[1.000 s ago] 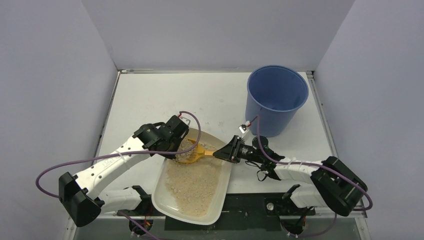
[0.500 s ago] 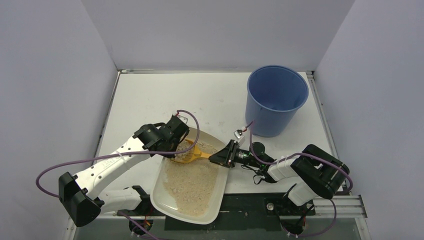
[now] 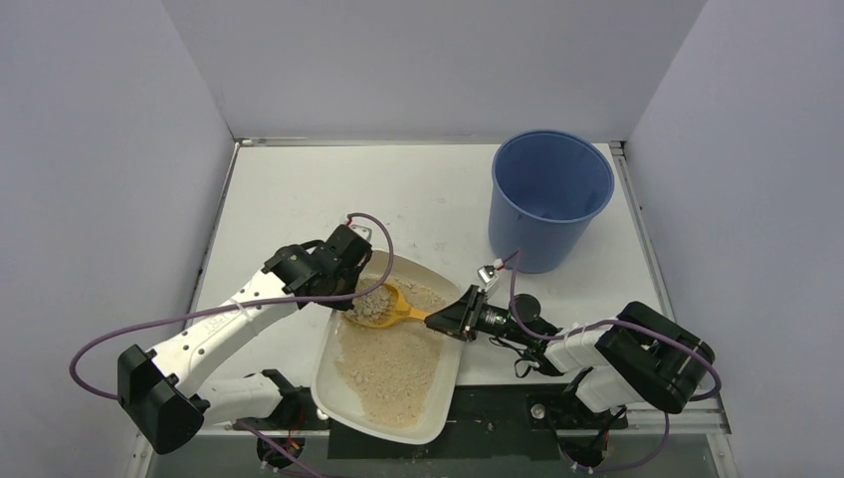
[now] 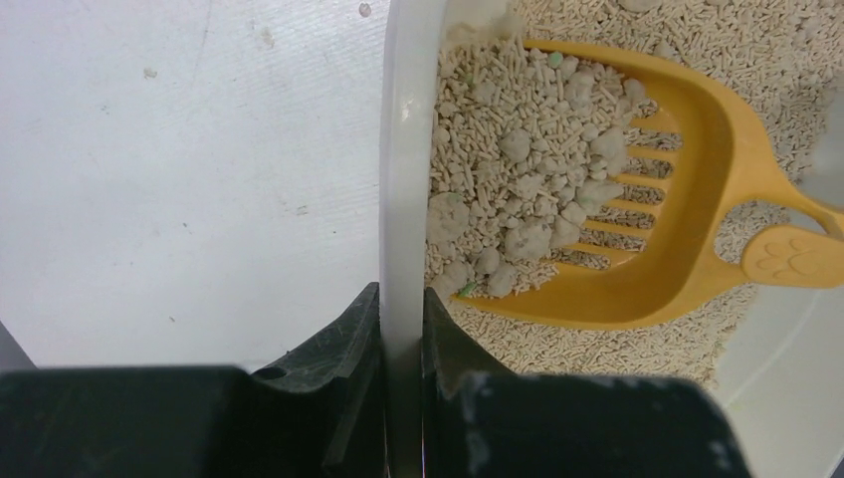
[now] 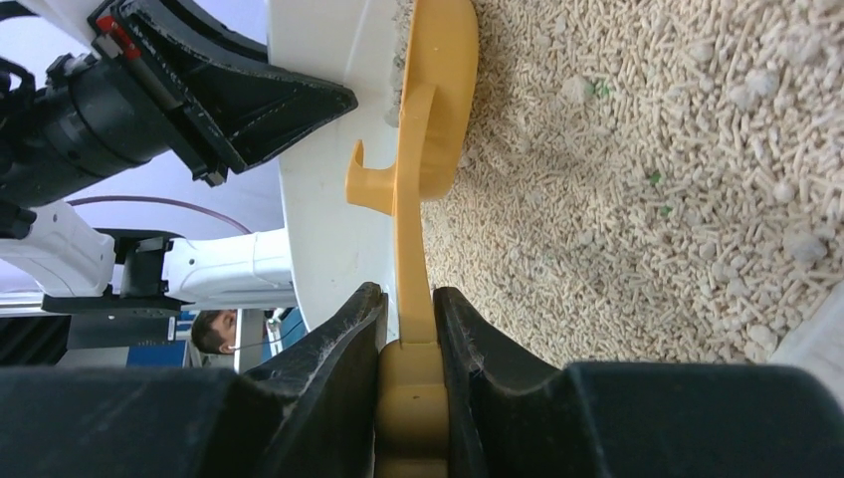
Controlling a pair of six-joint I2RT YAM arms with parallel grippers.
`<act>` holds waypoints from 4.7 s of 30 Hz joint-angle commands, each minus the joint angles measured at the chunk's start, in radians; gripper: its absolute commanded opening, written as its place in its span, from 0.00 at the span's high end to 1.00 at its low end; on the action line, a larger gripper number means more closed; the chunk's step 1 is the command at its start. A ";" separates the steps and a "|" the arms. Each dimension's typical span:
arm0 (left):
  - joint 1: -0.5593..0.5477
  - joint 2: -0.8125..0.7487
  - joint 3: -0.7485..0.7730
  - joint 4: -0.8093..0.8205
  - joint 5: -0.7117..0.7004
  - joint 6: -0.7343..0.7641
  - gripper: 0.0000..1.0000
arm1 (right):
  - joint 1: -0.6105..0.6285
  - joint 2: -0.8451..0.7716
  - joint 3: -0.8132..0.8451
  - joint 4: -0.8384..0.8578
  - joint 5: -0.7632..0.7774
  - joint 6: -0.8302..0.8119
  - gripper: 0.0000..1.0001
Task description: Clean the litter box
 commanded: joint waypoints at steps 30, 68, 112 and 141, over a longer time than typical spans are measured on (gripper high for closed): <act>0.266 -0.028 -0.188 0.408 0.235 -0.091 1.00 | -0.120 -0.558 -0.121 -0.166 -0.001 -0.026 1.00; 0.321 -0.041 -0.267 0.497 0.322 -0.115 1.00 | -0.153 -0.668 -0.098 -0.214 -0.047 0.023 1.00; 0.447 -0.001 -0.355 0.671 0.392 -0.178 1.00 | -0.244 -0.788 0.248 -0.779 0.059 -0.166 1.00; 0.459 0.079 -0.349 0.741 0.495 -0.135 1.00 | -0.306 -0.803 0.681 -1.242 0.670 -0.276 1.00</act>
